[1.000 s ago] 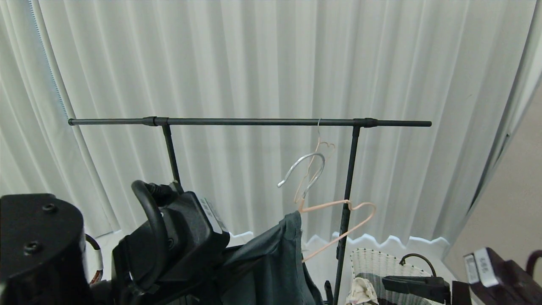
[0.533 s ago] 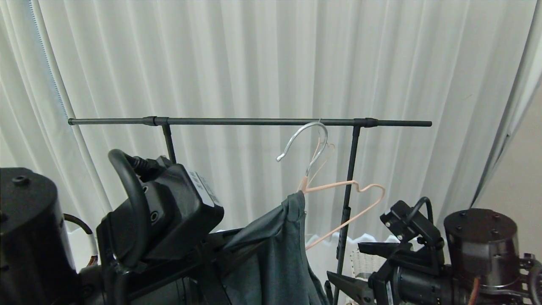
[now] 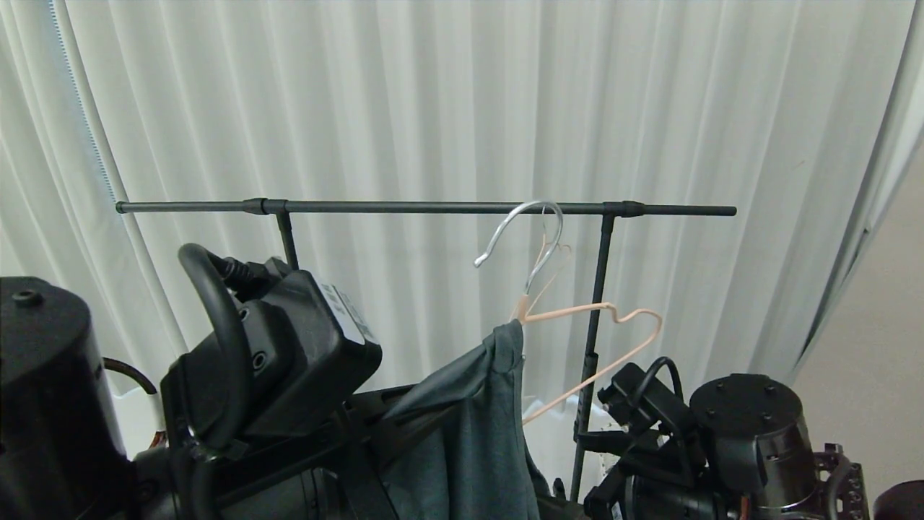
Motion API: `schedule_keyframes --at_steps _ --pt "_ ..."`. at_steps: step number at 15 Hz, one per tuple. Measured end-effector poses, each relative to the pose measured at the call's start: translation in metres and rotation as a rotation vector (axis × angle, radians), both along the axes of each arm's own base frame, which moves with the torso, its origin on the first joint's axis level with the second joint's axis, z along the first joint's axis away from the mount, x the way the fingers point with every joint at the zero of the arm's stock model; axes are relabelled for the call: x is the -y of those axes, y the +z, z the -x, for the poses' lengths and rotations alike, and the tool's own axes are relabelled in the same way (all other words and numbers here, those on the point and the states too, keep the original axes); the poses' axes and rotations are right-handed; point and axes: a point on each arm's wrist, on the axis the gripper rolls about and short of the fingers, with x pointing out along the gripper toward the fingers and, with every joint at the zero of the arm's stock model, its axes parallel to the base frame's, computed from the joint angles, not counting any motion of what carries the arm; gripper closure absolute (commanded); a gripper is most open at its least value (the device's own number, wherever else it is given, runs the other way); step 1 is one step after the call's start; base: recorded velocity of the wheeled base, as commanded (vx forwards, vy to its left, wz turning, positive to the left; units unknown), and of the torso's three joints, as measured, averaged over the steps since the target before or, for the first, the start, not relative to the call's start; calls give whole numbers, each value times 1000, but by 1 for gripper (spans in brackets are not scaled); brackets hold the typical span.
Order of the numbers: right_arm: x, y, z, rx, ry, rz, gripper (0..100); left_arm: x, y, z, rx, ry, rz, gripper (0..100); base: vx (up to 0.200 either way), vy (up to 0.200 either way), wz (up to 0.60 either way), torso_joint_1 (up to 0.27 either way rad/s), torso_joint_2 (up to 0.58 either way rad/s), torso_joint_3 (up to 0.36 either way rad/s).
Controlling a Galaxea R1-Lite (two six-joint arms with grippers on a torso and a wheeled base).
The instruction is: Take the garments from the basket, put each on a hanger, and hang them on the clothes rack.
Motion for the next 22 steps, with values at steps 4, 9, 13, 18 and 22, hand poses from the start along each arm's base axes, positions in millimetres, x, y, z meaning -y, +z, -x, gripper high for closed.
schedule_keyframes --at_steps 4,9,13,18,22 --pt "-5 -18 -2 25 -111 102 0 0 4 0 8 0 13 100 0 0 0 0 0 0" --pt "20 -32 -28 50 -289 212 0 -4 -2 0 -2 12 -1 100 0 0 0 0 0 0" --pt "68 -26 -55 90 -456 271 0 -14 -13 5 -19 21 -27 100 0 0 0 0 0 0" --pt "92 -2 -77 165 -551 229 0 -31 -35 19 -50 3 -73 100 0 0 0 0 0 0" --pt "91 17 -84 234 -532 200 0 -37 -51 24 -82 1 -119 100 0 0 0 0 0 0"
